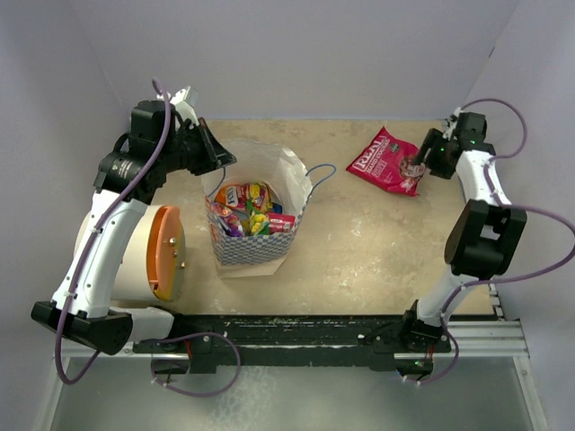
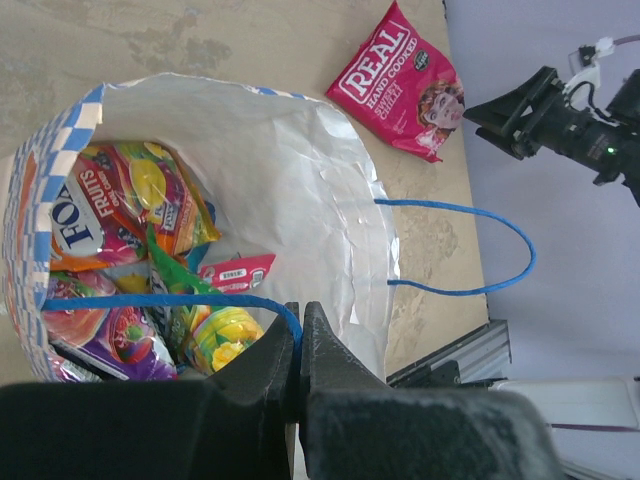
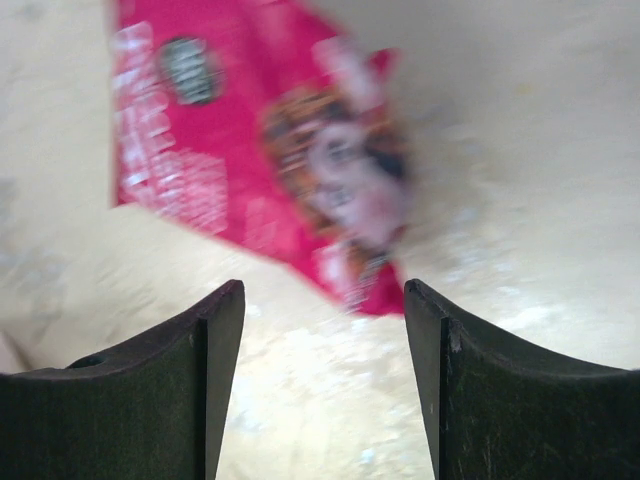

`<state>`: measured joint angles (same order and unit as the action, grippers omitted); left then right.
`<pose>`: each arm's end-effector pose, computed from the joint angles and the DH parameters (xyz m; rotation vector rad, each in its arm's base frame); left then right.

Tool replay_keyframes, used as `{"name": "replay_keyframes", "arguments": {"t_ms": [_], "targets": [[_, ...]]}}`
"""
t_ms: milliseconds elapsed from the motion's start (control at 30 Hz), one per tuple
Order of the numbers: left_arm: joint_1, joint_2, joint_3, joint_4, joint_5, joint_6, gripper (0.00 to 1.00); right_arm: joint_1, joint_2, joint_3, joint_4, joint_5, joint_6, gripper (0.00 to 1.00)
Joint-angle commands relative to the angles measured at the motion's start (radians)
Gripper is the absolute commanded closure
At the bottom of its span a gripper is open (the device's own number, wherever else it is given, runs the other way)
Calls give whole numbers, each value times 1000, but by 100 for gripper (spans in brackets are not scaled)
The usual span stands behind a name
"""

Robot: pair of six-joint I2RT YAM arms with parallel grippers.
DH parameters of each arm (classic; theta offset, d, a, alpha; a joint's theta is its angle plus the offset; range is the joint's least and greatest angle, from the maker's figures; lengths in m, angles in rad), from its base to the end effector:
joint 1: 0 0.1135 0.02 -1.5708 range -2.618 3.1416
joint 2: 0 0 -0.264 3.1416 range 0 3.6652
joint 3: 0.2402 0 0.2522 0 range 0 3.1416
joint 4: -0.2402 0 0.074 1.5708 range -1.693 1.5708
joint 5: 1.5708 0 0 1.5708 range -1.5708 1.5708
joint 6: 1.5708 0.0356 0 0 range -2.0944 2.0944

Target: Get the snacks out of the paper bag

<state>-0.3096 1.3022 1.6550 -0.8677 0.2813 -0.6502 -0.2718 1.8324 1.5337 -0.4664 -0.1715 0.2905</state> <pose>0.2382 -0.0866 0.4557 -0.1918 2.1764 -0.8597 0.4050 -0.1066 0.2782 0.5644 2.2619 0.2095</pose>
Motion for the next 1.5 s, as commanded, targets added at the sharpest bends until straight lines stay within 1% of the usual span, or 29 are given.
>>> {"name": "replay_keyframes", "arguments": {"t_ms": [0, 133, 267, 433, 567, 633, 700, 767, 833, 1000, 1133, 1233, 1333, 1467], "targets": [[4, -56, -30, 80, 5, -49, 100, 196, -156, -120, 19, -131, 63, 33], [3, -69, -41, 86, -1, -61, 100, 373, -251, -212, 37, -198, 127, 33], [4, -84, -60, 91, -10, -69, 100, 508, -318, -229, 2, -225, 167, 33], [3, -99, -74, 99, -18, -81, 100, 603, -396, -225, -32, -347, 225, 34], [2, -105, -73, 107, -15, -83, 100, 617, -441, -207, -90, -457, 222, 36], [3, -109, -75, 112, -11, -83, 100, 641, -434, -161, -149, -420, 212, 37], [4, -115, -83, 118, -13, -83, 100, 645, -454, -154, -156, -437, 234, 37], [4, -125, -95, 131, -17, -88, 100, 642, -484, -144, -98, -401, 289, 37], [4, -134, -108, 149, -17, -93, 100, 641, -502, -103, -98, -334, 296, 35], [3, -141, -122, 176, -3, -102, 100, 642, -459, -4, -129, -300, 346, 35], [3, -144, -126, 189, 12, -95, 100, 647, -446, -27, -59, -381, 426, 36], [2, -147, -127, 191, 16, -87, 100, 649, -426, -8, -75, -432, 426, 37], [3, -151, -126, 193, 19, -75, 100, 649, -425, 26, -96, -433, 422, 37], [4, -155, -126, 203, 24, -74, 100, 649, -452, 33, -64, -424, 469, 36]]}}
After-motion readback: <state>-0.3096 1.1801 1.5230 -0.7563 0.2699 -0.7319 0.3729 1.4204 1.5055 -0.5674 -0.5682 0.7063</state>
